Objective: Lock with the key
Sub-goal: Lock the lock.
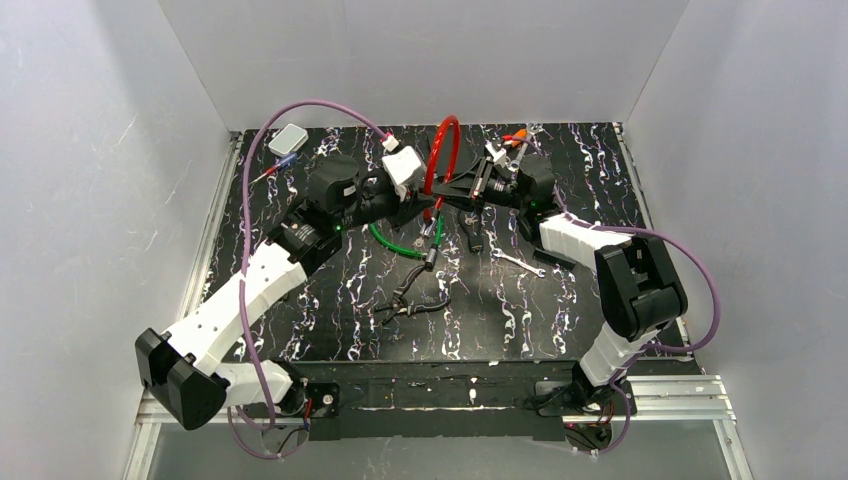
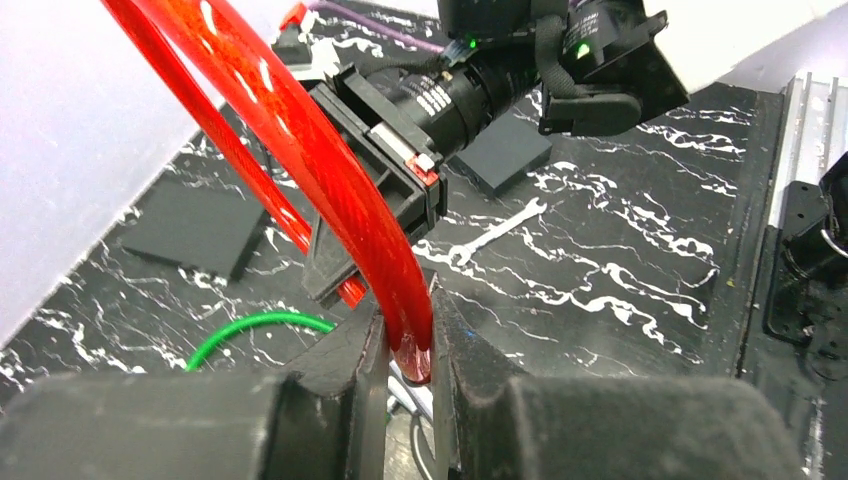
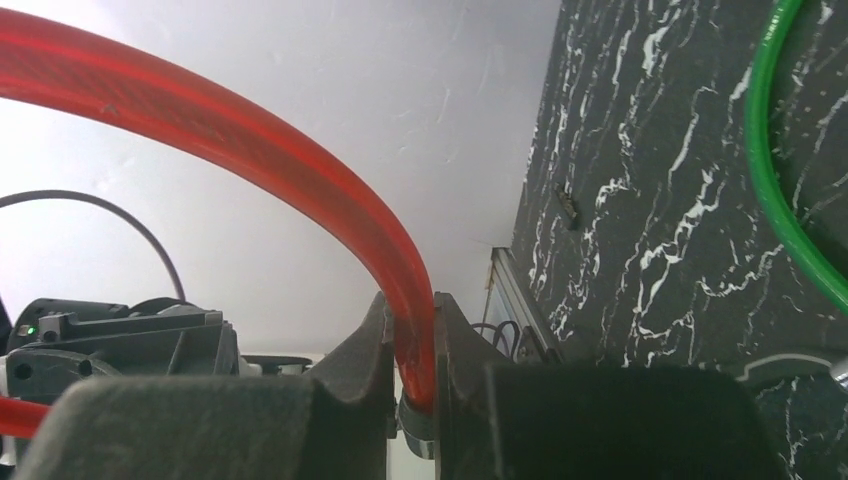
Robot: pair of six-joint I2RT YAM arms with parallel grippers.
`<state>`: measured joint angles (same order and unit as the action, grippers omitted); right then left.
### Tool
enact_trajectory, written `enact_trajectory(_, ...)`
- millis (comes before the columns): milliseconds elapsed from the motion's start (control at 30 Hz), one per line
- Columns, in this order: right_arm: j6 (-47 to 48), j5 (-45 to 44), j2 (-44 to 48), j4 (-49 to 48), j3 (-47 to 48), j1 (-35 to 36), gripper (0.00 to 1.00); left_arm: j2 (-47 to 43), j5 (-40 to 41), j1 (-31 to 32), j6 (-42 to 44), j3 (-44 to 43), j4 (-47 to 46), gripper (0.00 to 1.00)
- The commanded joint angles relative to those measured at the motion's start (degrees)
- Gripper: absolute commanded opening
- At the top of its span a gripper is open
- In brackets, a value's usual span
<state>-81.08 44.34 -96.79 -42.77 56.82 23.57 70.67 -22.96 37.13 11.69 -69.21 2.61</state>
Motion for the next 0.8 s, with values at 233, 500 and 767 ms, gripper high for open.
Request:
enact_trajectory(233,-11.54,-0.02,3.71,-6.90,2.53,-2.29,0.01,-0.84,-3.65,-2.14,-2.89,-0.61,8.96,0.22)
enact_trajectory(500,-5.28,-1.61,5.99,3.63,3.97,-2.62,0.01,-0.96,-1.50,-2.61,-7.75,-2.17,10.24,0.44)
enact_trajectory(767,16.84,-5.68,6.02,35.01,13.42,-3.34,0.01,-3.48,-0.53,-3.56,-12.85,1.28,9.55,0.52)
